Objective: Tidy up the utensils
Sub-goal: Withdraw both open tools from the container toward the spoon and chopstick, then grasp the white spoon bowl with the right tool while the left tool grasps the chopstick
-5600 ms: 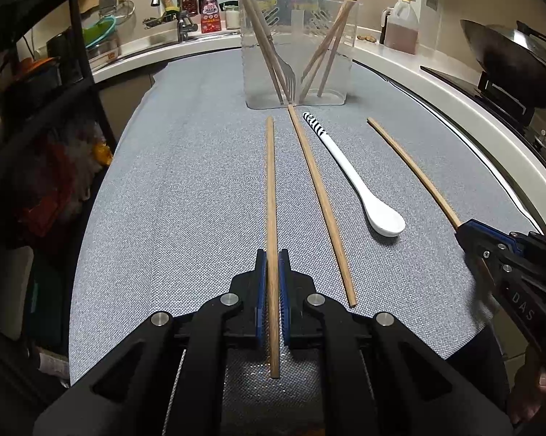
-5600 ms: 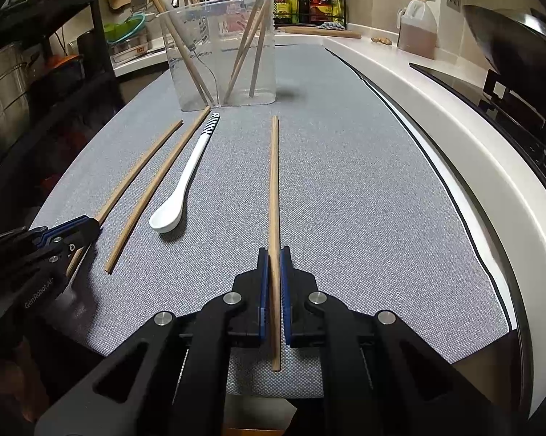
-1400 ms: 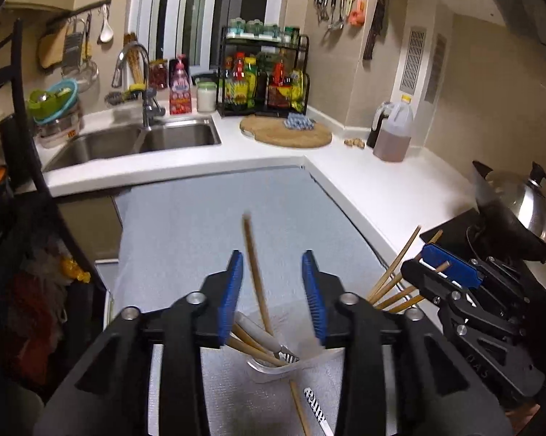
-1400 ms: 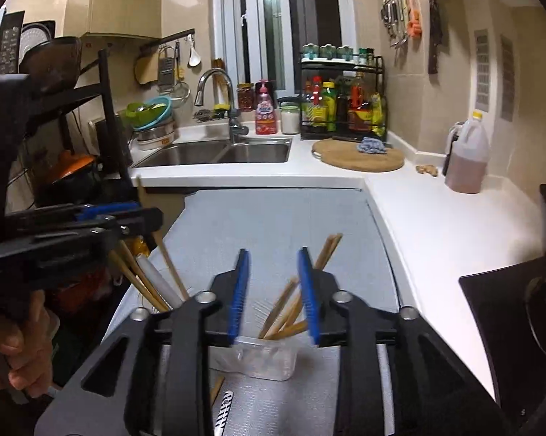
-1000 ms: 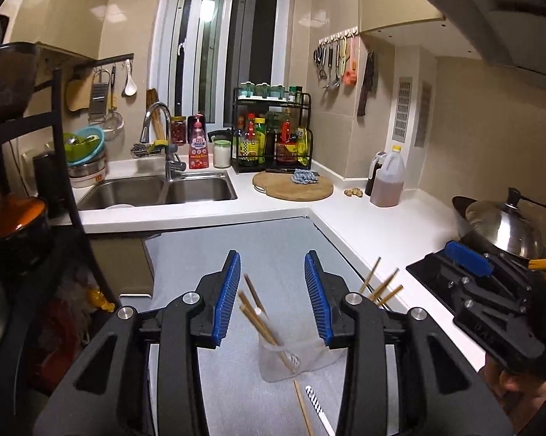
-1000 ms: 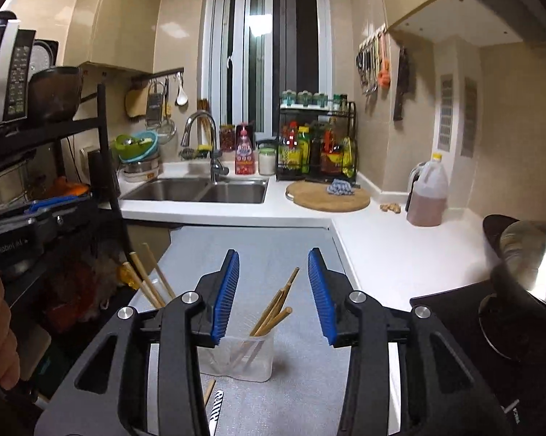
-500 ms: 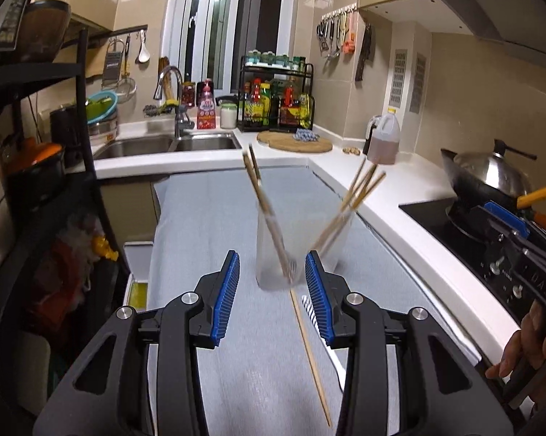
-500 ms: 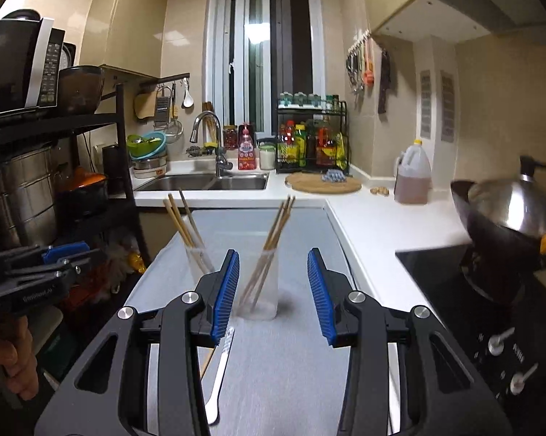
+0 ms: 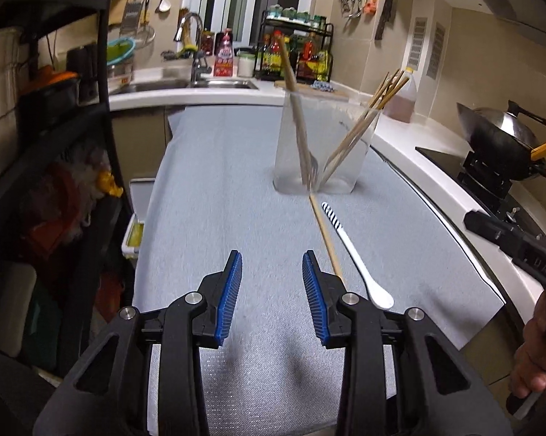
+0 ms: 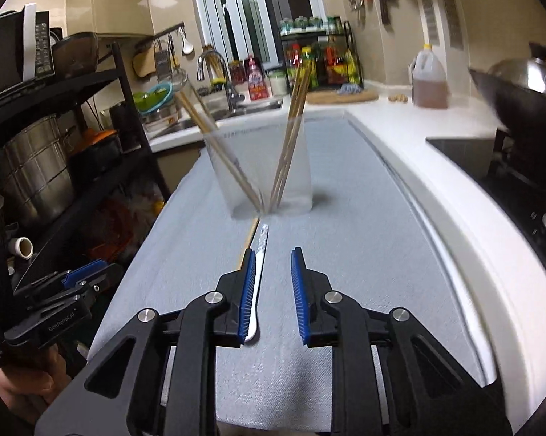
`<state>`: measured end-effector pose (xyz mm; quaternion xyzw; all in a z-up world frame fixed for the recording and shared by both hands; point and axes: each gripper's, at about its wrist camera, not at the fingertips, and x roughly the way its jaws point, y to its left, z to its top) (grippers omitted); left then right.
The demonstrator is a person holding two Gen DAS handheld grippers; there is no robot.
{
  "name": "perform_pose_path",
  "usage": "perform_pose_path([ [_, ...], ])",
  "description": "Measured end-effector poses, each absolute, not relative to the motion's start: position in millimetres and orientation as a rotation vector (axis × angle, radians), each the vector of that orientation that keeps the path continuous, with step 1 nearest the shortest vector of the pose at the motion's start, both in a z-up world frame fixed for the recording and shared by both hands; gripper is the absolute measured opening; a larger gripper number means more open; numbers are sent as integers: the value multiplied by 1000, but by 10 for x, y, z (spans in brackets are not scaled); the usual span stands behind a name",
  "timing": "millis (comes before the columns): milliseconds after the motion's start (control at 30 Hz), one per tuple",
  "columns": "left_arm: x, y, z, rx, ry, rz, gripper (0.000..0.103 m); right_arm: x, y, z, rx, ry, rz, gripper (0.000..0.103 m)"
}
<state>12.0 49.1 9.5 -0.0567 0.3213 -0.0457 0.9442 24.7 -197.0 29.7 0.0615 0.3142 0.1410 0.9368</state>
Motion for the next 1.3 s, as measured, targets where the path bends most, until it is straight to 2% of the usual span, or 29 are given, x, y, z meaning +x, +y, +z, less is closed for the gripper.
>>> perform_pose_path([
  [300, 105, 521, 57, -133, 652, -112, 35, 491, -1645, -261, 152, 827, 328, 21],
  [600, 83, 590, 37, -149, 654, -108, 35, 628, -1479, -549, 143, 912, 311, 21],
  [867, 87, 576, 24, -148, 660, -120, 35, 605, -1423, -576, 127, 918, 302, 22],
  [1300, 122, 456, -67, -119, 692, -125, 35, 522, -1578, -569, 162, 905, 242, 11],
])
